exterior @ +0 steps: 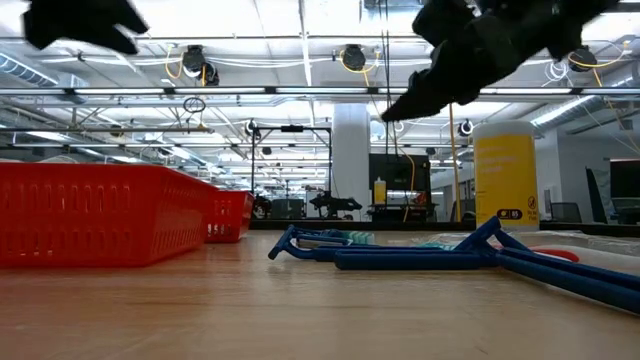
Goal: Pick & Place Travel size toiletries
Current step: Put the red toothbrush into the bottom left red basket
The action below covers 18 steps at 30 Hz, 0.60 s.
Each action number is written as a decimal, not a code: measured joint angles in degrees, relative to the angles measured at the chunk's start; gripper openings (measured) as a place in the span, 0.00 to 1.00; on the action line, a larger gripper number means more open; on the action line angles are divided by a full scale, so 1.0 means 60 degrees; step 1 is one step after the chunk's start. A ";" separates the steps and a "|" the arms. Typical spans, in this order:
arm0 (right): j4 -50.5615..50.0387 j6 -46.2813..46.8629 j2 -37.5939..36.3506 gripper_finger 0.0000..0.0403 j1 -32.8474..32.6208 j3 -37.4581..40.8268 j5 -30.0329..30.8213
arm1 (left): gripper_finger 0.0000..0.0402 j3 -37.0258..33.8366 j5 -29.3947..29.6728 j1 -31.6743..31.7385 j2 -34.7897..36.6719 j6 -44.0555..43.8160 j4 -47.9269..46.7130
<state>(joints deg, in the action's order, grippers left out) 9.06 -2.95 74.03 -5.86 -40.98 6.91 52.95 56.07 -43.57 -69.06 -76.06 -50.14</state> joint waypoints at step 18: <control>-0.2901 0.5949 0.1510 0.65 -0.4997 -0.0968 0.2812 | 0.42 -0.0252 -0.7802 0.4174 -0.0978 1.2437 1.0387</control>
<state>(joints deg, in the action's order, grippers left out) -8.35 32.75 83.09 -35.84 -46.79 23.78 51.43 9.26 -18.53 -74.93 -1.44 12.18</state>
